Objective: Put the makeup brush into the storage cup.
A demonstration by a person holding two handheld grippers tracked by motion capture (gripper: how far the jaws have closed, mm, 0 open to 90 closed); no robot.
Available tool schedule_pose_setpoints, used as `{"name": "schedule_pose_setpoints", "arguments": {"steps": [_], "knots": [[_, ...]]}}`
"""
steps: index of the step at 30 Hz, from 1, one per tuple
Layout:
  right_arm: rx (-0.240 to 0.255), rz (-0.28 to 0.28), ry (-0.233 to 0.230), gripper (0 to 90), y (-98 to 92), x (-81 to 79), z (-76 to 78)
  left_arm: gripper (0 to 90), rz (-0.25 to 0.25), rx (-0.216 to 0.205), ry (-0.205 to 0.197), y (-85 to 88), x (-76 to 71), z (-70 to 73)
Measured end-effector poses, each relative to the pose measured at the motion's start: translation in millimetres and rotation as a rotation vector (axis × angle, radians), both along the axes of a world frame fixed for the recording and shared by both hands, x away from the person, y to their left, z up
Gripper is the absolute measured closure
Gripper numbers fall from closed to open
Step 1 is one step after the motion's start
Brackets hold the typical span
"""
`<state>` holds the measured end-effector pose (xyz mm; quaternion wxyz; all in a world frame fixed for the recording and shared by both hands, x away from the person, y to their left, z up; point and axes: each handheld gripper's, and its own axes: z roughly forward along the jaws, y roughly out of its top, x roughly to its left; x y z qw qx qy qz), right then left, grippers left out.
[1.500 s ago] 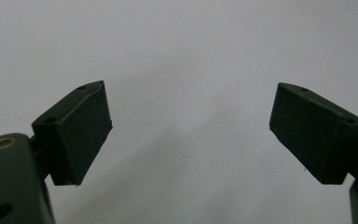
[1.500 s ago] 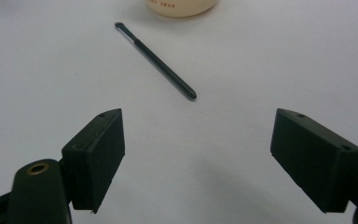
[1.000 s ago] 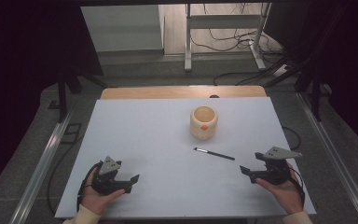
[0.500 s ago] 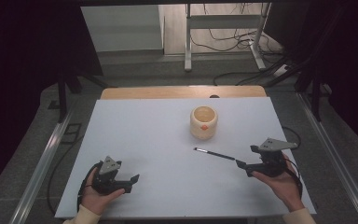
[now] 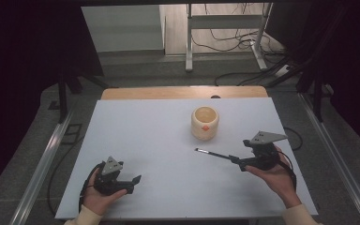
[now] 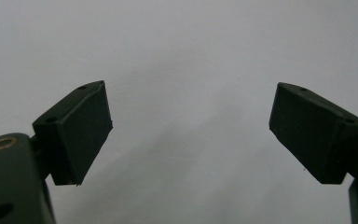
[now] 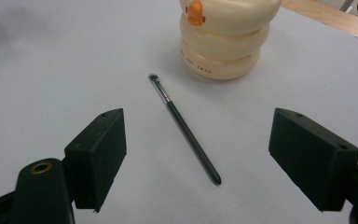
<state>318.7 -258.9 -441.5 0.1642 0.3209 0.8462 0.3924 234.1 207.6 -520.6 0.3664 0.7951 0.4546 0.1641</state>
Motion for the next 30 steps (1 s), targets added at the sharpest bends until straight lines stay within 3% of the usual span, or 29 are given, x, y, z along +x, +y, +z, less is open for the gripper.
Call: {"name": "schedule_pose_setpoints", "arguments": {"steps": [11, 30], "knots": [[-0.016, 0.017, -0.007, 19.5, 8.5, 4.3, 3.6, 13.2, -0.006, 0.008, 0.003, -0.9, 0.4, -0.5], [-0.061, 0.079, 0.033, 18.2, 36.0, 16.6, 1.9, 13.3, -0.013, 0.01, -0.002, -1.8, -0.7, -0.5]]}}
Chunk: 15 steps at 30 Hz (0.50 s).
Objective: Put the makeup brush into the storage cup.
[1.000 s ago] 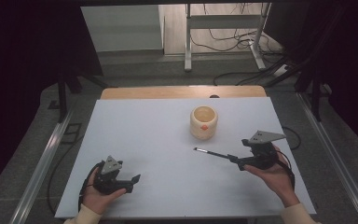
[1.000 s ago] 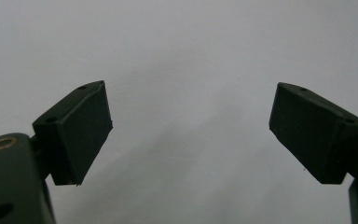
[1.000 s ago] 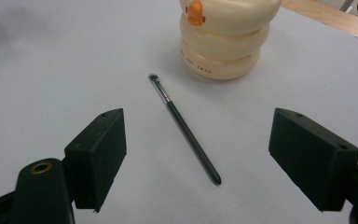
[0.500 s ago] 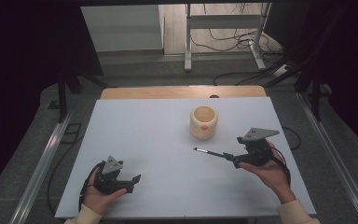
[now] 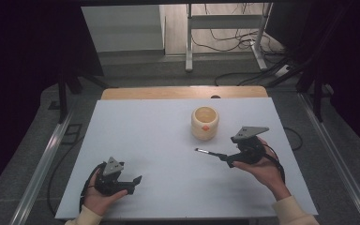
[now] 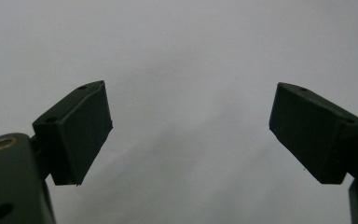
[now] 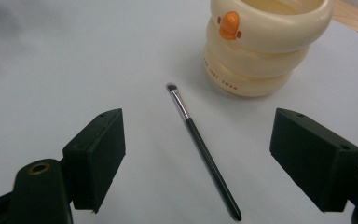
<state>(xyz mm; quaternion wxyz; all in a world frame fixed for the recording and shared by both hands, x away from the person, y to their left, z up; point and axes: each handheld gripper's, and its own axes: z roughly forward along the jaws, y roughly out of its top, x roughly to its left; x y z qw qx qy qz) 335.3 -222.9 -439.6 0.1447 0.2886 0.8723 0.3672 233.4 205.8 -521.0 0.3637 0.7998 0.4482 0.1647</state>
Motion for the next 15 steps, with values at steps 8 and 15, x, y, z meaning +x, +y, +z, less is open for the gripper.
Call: {"name": "schedule_pose_setpoints", "arguments": {"steps": [8, 15], "knots": [[-0.031, 0.027, 0.022, 18.8, 12.4, 5.6, -3.1, 13.3, -0.004, 0.002, -0.002, -0.1, -0.3, 0.0], [-0.082, 0.046, 0.055, 19.4, 22.8, 10.0, -8.5, 13.4, -0.004, -0.001, -0.006, 0.3, -0.6, 0.7]]}}
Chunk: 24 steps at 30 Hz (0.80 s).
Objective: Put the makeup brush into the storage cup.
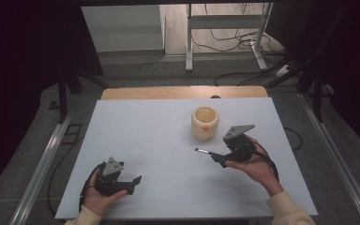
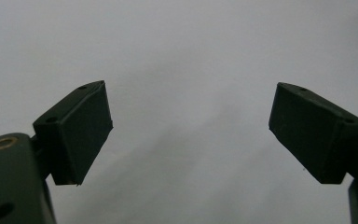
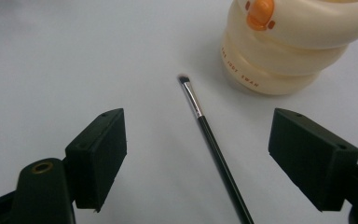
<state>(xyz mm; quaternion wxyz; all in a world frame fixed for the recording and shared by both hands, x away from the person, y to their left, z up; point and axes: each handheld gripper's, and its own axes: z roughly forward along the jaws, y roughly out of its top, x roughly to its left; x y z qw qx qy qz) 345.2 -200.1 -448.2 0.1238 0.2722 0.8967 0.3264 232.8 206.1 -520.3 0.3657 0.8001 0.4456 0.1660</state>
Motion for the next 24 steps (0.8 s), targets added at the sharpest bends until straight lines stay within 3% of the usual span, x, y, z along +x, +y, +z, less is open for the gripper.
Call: {"name": "schedule_pose_setpoints", "arguments": {"steps": [24], "knots": [[-0.105, 0.025, 0.069, 22.0, 19.7, 25.0, -20.5, 13.4, -0.008, -0.002, 0.0, -0.2, -1.0, 1.7]]}}
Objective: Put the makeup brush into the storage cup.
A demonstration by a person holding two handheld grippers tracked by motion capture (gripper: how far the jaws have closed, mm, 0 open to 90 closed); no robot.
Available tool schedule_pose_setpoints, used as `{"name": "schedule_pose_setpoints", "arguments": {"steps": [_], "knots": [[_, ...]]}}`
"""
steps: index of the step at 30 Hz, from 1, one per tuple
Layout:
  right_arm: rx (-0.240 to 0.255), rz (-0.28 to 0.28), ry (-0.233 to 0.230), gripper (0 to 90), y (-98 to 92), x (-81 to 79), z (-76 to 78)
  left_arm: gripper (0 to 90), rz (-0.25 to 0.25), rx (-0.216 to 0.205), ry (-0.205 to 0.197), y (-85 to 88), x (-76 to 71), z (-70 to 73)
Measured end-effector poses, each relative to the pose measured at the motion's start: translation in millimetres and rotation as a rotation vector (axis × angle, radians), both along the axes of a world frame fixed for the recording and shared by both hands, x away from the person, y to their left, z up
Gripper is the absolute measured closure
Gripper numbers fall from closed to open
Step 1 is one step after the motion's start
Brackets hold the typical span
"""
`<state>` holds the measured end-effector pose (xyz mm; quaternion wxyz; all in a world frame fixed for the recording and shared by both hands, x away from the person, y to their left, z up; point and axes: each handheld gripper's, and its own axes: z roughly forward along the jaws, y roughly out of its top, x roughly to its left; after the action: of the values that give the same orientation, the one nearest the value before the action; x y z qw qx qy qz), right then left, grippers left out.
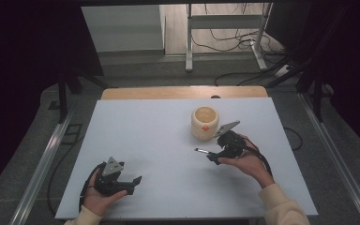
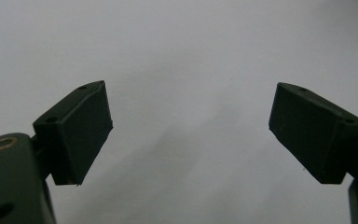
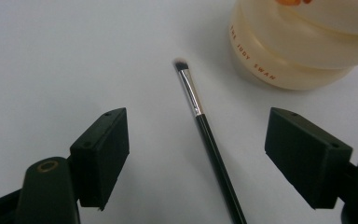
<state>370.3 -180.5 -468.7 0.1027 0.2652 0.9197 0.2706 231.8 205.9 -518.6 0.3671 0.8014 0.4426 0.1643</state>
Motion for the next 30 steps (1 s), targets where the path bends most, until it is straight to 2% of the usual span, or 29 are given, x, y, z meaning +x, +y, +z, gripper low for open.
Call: {"name": "schedule_pose_setpoints", "arguments": {"steps": [6, 15, 21, 25, 30], "knots": [[-0.021, 0.005, 0.032, 23.7, 7.5, 7.8, -6.9, 13.4, -0.003, 0.002, -0.002, -0.7, -0.7, 0.7], [-0.064, -0.007, 0.051, 25.6, 13.2, 16.6, -13.7, 13.4, -0.002, 0.001, -0.003, -0.1, -0.7, 1.0], [-0.081, -0.006, 0.07, 30.6, 15.7, 21.6, -16.6, 13.5, 0.005, 0.002, -0.009, 0.9, -0.8, 1.6], [-0.11, 0.0, 0.082, 33.4, 17.8, 24.6, -21.0, 13.5, 0.003, 0.002, -0.009, 1.2, -1.0, 1.5], [-0.131, 0.009, 0.125, 38.1, 19.5, 29.5, -27.8, 13.5, 0.005, -0.003, -0.007, 1.7, -0.7, 1.2]]}}
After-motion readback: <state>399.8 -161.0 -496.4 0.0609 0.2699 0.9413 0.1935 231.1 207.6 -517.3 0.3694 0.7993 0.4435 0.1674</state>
